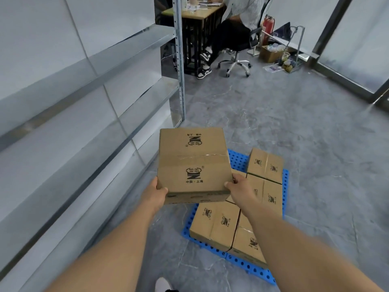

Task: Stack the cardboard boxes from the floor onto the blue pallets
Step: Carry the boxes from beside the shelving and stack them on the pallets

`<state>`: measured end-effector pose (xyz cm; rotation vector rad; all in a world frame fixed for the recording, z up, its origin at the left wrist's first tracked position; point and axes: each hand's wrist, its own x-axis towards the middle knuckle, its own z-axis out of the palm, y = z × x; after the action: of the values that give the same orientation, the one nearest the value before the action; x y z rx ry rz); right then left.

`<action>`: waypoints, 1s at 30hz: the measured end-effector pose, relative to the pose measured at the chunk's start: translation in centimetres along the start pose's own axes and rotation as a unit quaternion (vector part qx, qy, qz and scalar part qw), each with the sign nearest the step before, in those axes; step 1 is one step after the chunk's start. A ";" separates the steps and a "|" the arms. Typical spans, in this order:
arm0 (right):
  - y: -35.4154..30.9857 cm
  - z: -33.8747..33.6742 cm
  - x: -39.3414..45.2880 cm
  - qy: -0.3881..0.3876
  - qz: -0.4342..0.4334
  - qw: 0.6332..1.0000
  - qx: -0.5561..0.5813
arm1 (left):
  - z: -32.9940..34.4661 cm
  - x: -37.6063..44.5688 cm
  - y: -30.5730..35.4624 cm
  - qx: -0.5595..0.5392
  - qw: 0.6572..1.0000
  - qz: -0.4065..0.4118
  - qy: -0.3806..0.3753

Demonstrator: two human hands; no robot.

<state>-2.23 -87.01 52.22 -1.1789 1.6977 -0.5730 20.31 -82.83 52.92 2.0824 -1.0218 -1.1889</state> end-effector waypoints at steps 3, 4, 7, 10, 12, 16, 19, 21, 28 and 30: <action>-3.1 3.3 1.4 0.020 0.005 0.999 0.038 | -3.8 3.6 0.8 0.019 1.000 0.014 -0.009; -4.0 4.2 1.8 0.029 0.007 0.998 0.051 | -4.8 4.7 1.0 0.021 1.000 0.019 -0.012; -5.5 6.2 3.1 0.045 0.016 0.996 0.079 | -6.5 7.8 1.3 0.020 0.999 0.025 -0.029; -6.3 7.3 4.7 0.050 0.026 0.995 0.081 | -7.3 10.3 1.8 0.032 0.998 0.029 -0.039; -6.8 7.9 6.1 0.062 0.029 0.994 0.089 | -7.8 12.1 2.5 0.042 0.998 0.033 -0.046; -8.3 8.6 9.1 0.068 0.044 0.990 0.117 | -8.5 15.0 4.4 0.064 0.996 0.034 -0.059; -9.6 8.2 11.4 0.080 0.055 0.987 0.132 | -8.6 17.4 6.7 0.072 0.994 0.038 -0.076; -10.4 7.6 13.0 0.084 0.056 0.987 0.128 | -8.4 19.0 8.5 0.078 0.993 0.043 -0.079; -12.6 7.1 19.1 0.118 0.065 0.983 0.128 | -7.8 25.5 12.6 0.095 0.989 0.049 -0.107; -13.0 7.5 20.9 0.127 0.077 0.980 0.131 | -7.7 27.7 13.4 0.095 0.986 0.058 -0.120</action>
<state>8.71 -110.21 50.07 -0.8044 1.8407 -0.8502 31.49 -112.55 53.21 2.0208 -1.3979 -1.3517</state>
